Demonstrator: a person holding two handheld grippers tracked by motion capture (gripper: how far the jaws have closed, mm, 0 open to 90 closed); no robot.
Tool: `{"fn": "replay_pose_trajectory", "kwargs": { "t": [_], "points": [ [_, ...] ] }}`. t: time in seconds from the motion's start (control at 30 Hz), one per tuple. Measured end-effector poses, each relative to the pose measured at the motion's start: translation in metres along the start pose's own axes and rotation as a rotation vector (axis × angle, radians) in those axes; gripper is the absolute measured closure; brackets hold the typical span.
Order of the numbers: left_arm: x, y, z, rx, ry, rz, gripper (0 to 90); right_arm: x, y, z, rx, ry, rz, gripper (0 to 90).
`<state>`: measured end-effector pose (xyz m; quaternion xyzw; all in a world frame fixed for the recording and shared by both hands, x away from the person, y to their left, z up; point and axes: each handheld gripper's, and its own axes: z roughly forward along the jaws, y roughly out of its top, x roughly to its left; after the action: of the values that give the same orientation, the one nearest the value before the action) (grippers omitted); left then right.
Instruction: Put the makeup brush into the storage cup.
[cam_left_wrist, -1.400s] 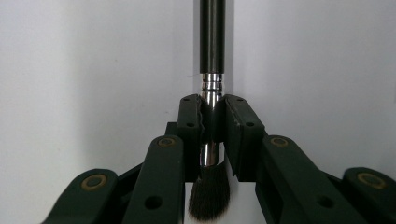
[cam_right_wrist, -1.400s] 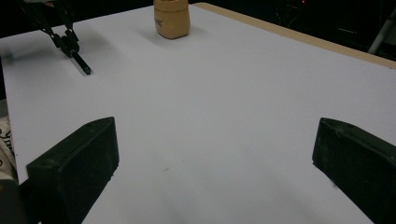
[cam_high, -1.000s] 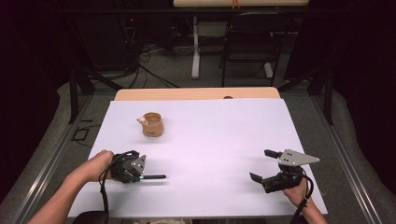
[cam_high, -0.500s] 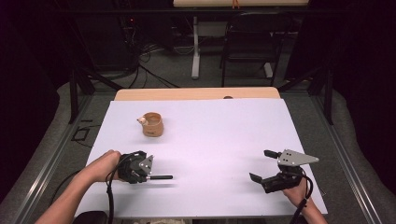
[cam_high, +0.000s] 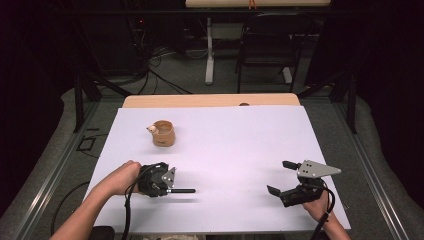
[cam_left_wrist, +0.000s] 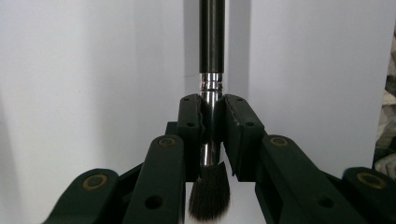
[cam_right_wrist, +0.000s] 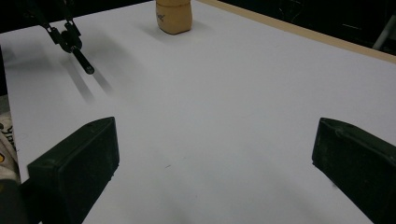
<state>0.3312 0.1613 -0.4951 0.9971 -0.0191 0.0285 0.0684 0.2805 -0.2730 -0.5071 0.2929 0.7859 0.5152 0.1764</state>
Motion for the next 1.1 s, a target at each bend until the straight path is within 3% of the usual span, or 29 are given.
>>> {"fn": "replay_pose_trajectory", "kwargs": {
  "t": [0.33,0.63,1.1],
  "points": [
    [0.000,0.023,0.002,-0.016,0.024,0.023,77.2,0.001,0.000,0.000,0.006,0.001,-0.002,0.3],
    [0.003,0.043,0.008,-0.083,0.037,0.030,77.2,0.001,0.000,0.001,0.020,0.006,-0.001,0.5],
    [0.003,0.059,0.012,-0.069,0.038,0.066,77.2,0.004,0.005,0.004,0.040,-0.001,-0.005,0.5]
  ]
}}
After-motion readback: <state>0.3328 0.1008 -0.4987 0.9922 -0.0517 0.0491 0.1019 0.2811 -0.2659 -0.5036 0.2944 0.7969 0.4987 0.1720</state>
